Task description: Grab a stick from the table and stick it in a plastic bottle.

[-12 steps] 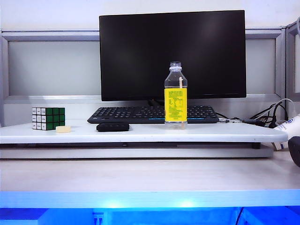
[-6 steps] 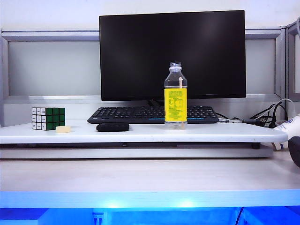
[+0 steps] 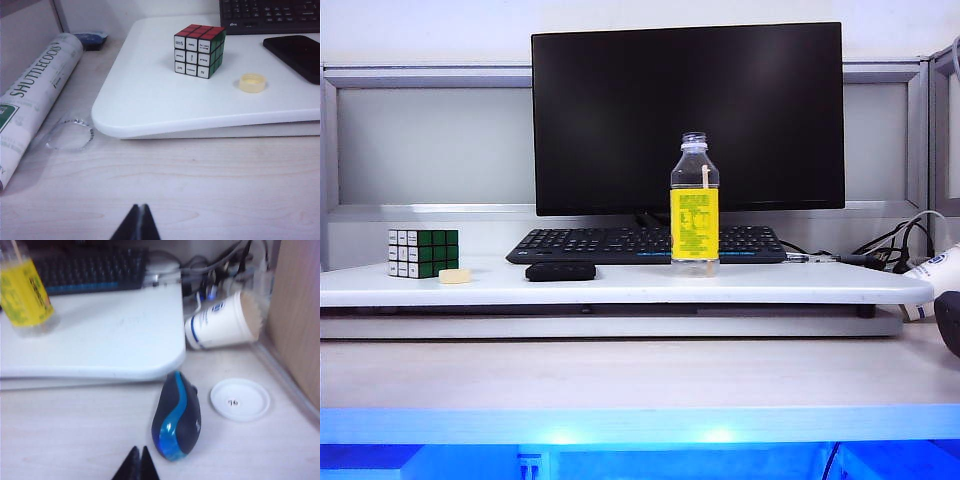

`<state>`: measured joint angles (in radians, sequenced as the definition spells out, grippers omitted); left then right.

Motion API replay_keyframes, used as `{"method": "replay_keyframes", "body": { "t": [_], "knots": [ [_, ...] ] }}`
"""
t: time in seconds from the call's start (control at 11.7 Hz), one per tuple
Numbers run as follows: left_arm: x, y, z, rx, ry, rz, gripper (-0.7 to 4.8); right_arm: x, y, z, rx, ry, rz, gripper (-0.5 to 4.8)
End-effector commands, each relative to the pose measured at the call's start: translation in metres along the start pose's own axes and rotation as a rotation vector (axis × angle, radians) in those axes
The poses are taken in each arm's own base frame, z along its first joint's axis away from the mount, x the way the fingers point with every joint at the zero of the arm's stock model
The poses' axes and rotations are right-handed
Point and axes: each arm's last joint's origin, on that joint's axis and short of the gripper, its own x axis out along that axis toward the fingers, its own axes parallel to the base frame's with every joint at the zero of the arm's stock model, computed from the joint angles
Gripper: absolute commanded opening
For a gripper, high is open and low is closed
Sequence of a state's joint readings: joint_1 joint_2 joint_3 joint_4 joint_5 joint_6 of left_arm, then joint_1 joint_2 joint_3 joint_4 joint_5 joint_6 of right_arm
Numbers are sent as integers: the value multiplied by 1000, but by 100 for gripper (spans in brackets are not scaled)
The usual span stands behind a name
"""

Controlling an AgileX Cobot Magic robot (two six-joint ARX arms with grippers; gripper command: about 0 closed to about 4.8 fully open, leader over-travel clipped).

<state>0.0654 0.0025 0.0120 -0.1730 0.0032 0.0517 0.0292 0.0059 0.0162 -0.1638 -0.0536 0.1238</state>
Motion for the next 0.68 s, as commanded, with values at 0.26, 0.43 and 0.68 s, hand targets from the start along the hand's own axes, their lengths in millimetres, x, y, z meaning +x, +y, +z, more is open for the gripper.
{"method": "replay_keyframes", "body": {
  "t": [0.26, 0.43, 0.68],
  "knots": [
    [0, 0, -2, 0, 14, 0, -5, -1, 0, 0, 0, 13, 0, -6],
    [0, 0, -2, 0, 14, 0, -5, -1, 0, 0, 0, 11, 1, -6],
    [0, 0, -2, 0, 14, 0, -5, -1, 0, 0, 0, 11, 1, -6]
  ]
}}
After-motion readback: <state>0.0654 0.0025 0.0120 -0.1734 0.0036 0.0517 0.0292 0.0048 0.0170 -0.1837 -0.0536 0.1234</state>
